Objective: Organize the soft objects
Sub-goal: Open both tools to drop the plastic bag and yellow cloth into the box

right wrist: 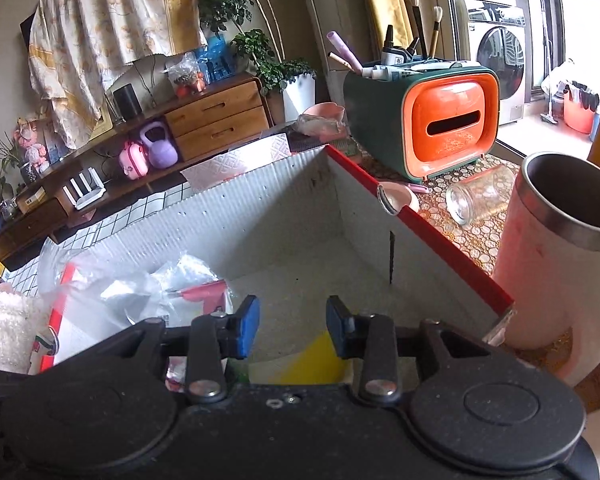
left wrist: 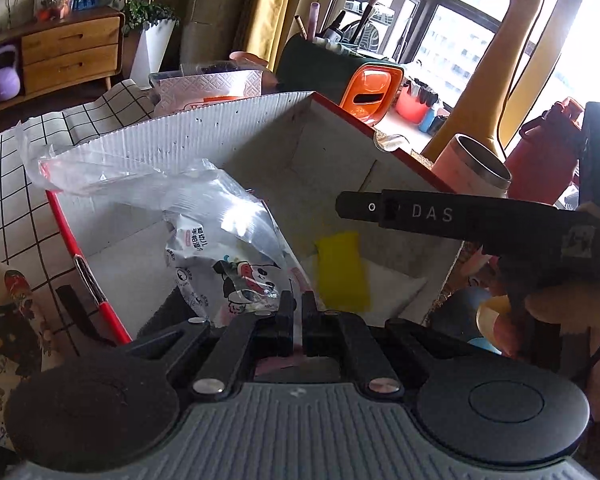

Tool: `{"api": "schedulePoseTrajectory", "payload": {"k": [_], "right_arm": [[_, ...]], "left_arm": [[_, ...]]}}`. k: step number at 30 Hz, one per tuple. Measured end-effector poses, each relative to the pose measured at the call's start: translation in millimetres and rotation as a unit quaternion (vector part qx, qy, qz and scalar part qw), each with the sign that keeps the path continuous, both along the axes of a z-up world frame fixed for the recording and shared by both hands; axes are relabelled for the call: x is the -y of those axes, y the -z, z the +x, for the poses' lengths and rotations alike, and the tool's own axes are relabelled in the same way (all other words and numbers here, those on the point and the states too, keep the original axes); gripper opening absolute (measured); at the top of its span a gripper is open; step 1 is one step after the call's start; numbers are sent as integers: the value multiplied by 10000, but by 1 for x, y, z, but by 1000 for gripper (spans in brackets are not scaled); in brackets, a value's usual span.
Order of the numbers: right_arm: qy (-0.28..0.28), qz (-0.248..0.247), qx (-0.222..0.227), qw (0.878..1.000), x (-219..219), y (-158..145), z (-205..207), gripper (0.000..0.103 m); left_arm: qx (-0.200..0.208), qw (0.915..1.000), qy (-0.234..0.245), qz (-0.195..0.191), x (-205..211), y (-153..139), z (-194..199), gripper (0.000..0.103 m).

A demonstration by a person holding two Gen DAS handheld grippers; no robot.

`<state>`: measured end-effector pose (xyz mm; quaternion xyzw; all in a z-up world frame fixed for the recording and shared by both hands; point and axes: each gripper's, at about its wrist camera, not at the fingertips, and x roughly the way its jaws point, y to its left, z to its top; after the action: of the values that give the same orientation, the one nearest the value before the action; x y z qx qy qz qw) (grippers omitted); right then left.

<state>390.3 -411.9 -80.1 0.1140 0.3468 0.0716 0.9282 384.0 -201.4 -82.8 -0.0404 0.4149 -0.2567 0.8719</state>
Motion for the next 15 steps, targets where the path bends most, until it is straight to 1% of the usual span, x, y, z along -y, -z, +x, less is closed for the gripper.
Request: {"api": "schedulePoseTrajectory", "payload": {"k": [6,15], "right_arm": [[-17,88,7,10000,3,-9,-10,39],[-336,107,134,9993,-8,-24,-40,50]], "left_arm": [[72,10000,-10,36,1,-8,-8,4],[292,9993,-176,125,-9,-24,-29,6]]}}
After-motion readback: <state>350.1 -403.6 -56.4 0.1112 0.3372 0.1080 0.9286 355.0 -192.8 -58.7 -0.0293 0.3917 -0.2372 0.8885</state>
